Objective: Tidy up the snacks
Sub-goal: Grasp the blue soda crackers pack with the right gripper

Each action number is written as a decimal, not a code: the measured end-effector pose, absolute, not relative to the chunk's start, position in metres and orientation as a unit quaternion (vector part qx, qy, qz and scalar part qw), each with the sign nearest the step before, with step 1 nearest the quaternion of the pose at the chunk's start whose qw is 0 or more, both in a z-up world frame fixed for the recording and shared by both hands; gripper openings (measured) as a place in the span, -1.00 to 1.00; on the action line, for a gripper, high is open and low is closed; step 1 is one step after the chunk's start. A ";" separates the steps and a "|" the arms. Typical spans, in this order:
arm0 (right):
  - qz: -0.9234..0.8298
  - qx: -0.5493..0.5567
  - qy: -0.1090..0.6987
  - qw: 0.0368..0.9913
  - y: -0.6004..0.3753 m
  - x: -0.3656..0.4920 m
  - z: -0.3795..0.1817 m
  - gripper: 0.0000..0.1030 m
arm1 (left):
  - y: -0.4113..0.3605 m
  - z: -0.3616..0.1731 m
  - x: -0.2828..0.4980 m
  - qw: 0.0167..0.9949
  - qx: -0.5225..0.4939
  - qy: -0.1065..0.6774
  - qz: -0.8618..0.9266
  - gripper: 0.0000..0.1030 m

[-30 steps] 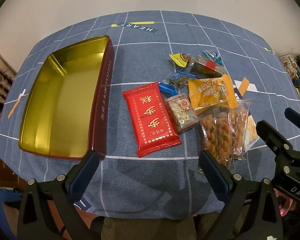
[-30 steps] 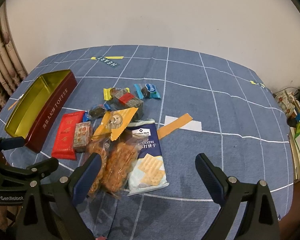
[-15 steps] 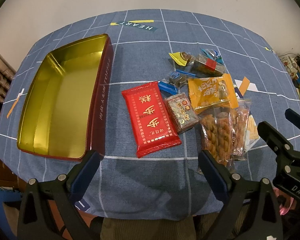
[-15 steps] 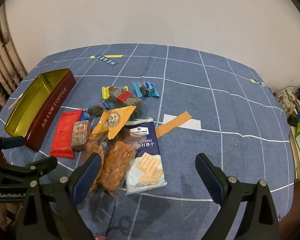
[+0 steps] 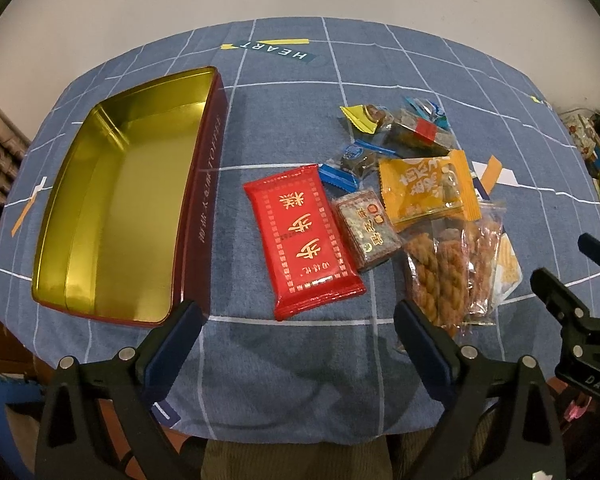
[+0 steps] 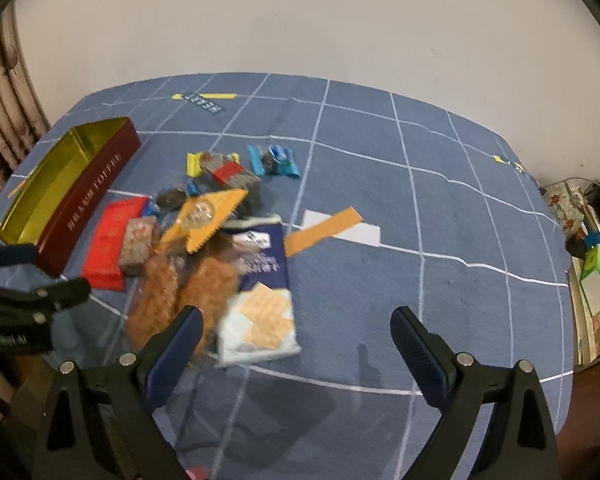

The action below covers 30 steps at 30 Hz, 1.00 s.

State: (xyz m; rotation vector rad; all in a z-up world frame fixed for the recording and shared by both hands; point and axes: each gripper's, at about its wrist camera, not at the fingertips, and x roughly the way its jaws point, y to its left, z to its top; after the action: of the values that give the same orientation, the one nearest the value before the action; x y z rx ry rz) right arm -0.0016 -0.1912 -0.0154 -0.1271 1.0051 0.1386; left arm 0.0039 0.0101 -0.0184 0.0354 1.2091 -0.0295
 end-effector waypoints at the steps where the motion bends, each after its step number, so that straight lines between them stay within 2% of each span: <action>1: 0.067 -0.061 0.484 0.870 -0.193 -0.001 -0.017 0.88 | 0.011 -0.018 0.005 0.823 0.015 0.568 -0.013 0.75; 26: 0.085 -0.035 0.549 0.831 -0.179 0.042 -0.065 0.86 | 0.016 -0.016 0.014 0.826 0.010 0.564 -0.026 0.72; 27: 0.085 -0.037 0.548 0.831 -0.179 0.043 -0.066 0.82 | 0.016 -0.017 0.015 0.826 0.009 0.563 -0.026 0.72; 29: 0.095 -0.037 0.547 0.831 -0.175 0.046 -0.067 0.48 | 0.017 -0.017 0.015 0.825 0.005 0.564 -0.027 0.72; 30: 0.097 -0.041 0.545 0.832 -0.172 0.047 -0.067 0.45 | 0.017 -0.017 0.016 0.825 0.002 0.564 -0.029 0.71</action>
State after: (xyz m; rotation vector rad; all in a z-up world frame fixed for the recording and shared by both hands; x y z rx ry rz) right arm 0.0468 -0.1721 -0.0669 -0.0862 1.1562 0.2047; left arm 0.0158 0.0168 -0.0172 0.0041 1.1992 -0.0606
